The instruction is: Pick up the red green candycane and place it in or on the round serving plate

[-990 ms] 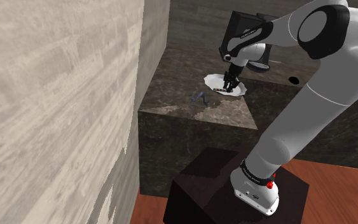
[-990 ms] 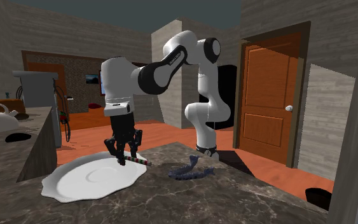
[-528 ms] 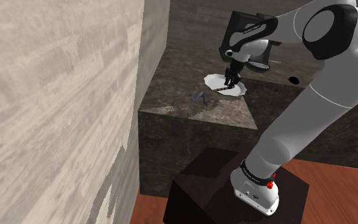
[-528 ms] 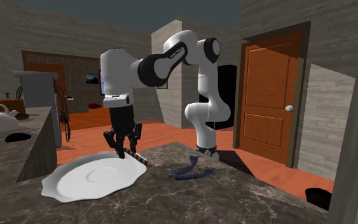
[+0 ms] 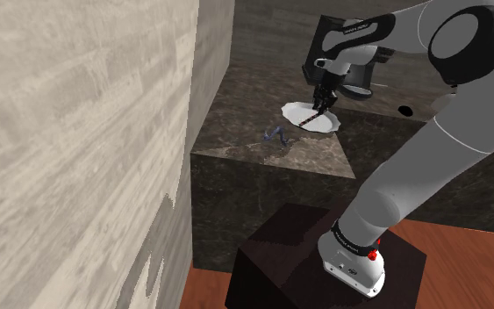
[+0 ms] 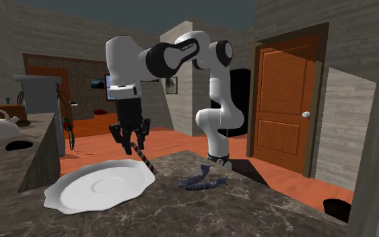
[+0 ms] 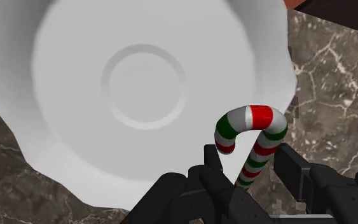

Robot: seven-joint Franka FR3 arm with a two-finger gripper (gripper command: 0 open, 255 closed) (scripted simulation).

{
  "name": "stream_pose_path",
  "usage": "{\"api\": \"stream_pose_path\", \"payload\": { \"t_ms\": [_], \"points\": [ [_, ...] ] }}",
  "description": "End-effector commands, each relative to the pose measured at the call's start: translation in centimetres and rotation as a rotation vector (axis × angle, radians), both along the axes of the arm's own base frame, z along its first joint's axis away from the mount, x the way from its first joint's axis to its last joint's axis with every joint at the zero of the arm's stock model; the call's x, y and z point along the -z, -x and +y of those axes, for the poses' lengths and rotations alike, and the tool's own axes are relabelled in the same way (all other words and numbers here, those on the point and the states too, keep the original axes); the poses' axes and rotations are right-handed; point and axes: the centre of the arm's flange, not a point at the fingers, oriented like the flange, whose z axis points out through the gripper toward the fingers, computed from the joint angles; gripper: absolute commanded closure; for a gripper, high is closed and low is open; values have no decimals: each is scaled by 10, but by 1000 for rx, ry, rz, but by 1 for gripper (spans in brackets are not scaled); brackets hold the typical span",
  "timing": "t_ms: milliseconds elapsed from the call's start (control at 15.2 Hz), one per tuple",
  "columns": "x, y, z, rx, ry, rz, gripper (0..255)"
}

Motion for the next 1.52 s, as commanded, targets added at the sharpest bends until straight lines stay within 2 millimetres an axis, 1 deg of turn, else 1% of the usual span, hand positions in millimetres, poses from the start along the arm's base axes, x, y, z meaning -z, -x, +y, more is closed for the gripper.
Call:
{"api": "stream_pose_path", "payload": {
  "t_ms": [0,66,132,528,594,858,924,990,1254,1452],
  "points": [
    [-11,0,-1,0,0,0,255],
    [-16,0,-1,0,0,0,255],
    [-16,0,-1,0,0,0,255],
    [-26,-29,-74,0,0,0,255],
    [-29,-36,-93,0,0,0,255],
    [-8,-36,-93,0,0,0,255],
    [-11,-35,-93,0,0,1,255],
    [-11,-35,-93,0,0,1,0],
    [13,-32,-118,-225,134,10,0],
    [29,-34,-139,-394,235,17,0]
  ]
}}
